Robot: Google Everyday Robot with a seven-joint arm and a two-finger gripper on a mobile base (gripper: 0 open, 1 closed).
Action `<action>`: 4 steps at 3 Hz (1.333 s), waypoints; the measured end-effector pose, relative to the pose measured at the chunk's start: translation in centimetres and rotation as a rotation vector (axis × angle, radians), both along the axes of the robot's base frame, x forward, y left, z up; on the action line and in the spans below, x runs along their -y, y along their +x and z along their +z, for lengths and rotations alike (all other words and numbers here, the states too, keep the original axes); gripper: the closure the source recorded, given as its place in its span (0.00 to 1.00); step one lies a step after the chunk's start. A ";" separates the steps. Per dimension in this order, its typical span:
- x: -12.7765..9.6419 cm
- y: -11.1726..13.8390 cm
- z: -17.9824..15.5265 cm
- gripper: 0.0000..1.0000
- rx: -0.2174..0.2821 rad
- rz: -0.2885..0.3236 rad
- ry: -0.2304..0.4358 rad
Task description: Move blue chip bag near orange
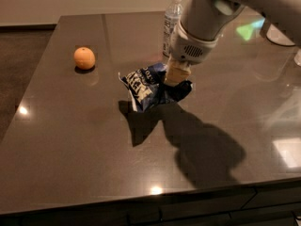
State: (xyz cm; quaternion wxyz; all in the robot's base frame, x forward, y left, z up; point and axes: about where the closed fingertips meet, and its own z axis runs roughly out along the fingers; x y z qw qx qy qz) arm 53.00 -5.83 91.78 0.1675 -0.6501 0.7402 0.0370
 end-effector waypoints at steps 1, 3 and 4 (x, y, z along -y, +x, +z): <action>-3.2 2.2 0.0 1.00 0.036 -0.002 0.011; -7.8 7.3 -0.6 1.00 0.071 -0.030 0.060; -9.4 9.2 -1.0 1.00 0.066 -0.033 0.083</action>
Offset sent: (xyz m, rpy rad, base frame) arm 0.0848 0.0850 -0.0089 0.0681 -0.0829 -0.0537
